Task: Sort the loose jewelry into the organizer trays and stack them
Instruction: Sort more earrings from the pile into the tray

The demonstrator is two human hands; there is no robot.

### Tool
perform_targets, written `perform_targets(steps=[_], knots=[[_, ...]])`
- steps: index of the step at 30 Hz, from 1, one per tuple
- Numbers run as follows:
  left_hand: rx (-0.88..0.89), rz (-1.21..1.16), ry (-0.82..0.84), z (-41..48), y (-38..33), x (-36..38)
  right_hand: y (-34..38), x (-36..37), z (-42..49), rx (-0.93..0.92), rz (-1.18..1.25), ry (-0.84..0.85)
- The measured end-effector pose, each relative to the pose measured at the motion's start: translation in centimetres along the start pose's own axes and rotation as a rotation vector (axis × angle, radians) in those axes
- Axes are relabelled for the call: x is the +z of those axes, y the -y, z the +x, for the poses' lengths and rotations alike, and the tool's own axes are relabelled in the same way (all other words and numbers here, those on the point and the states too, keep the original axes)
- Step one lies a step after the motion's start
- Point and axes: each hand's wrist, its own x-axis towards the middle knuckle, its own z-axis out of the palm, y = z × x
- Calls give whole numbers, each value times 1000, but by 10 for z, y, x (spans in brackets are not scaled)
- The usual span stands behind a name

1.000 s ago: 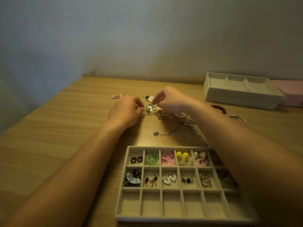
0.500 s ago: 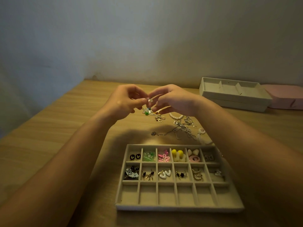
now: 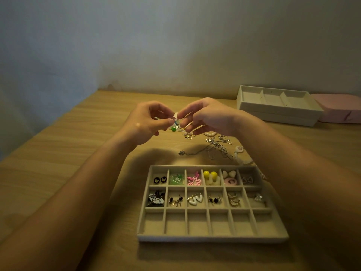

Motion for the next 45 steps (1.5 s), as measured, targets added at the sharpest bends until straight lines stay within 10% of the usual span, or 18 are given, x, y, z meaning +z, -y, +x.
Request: perform_targets(steps=[16, 24, 45], knots=[[-109, 337, 291, 13, 23, 19, -19, -3, 5, 95, -206, -47], [-213, 382, 6, 33, 45, 6, -19, 0, 31, 42, -350, -269], [-37, 466, -146, 33, 62, 18, -32, -2, 64, 17, -729, -145]])
